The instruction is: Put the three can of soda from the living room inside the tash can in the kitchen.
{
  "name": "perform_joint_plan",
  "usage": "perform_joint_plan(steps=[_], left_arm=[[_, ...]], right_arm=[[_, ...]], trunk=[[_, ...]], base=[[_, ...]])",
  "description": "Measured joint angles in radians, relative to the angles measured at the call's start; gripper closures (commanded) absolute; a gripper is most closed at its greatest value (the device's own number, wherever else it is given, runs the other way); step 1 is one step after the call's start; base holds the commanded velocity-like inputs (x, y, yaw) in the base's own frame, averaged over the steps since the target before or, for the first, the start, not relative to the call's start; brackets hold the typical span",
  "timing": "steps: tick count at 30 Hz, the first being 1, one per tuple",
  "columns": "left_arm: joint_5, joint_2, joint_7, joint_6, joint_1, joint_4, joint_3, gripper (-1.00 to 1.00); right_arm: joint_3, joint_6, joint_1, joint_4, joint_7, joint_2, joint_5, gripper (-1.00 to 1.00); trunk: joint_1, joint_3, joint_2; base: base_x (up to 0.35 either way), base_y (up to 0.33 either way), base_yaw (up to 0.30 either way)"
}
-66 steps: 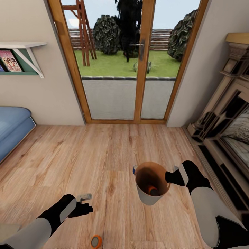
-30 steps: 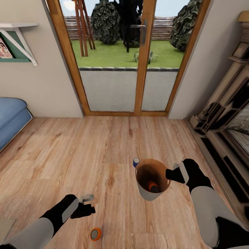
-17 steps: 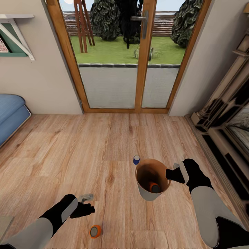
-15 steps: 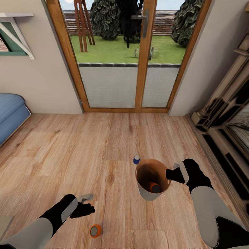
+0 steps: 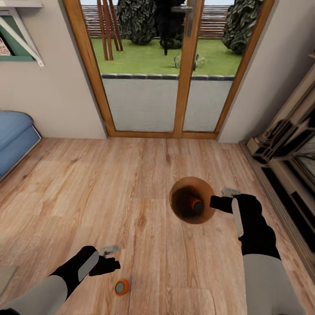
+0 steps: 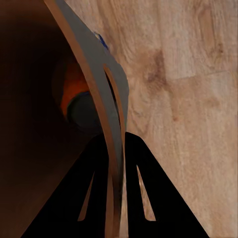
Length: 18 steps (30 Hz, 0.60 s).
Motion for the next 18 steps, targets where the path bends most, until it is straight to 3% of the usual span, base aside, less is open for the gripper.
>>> perform_joint_plan(steps=[1,8,11,18], left_arm=[[0.000,0.000,0.000,0.000,0.000,0.000,0.000,-1.00],[0.000,-0.002,0.000,-0.001,0.000,0.000,0.000,-1.00],[0.000,-0.002,0.000,-0.001,0.000,0.000,-0.001,-1.00],[0.000,-0.002,0.000,-0.001,0.000,0.000,-0.001,-1.00]], right_arm=[[0.007,0.002,0.013,-0.033,0.001,0.005,-0.011,1.00],[0.036,0.001,0.094,-0.252,0.002,0.021,0.022,1.00],[0.046,0.002,0.106,-0.277,0.003,0.023,0.003,1.00],[0.054,0.001,0.117,-0.302,0.003,0.025,0.015,1.00]], trunk=[[0.004,-0.005,-0.007],[0.031,-0.037,-0.056],[0.042,-0.051,-0.077],[0.069,-0.084,-0.126]], base=[[0.000,0.000,0.109],[0.000,0.000,0.116],[0.000,0.000,0.122],[0.000,0.000,0.129]])
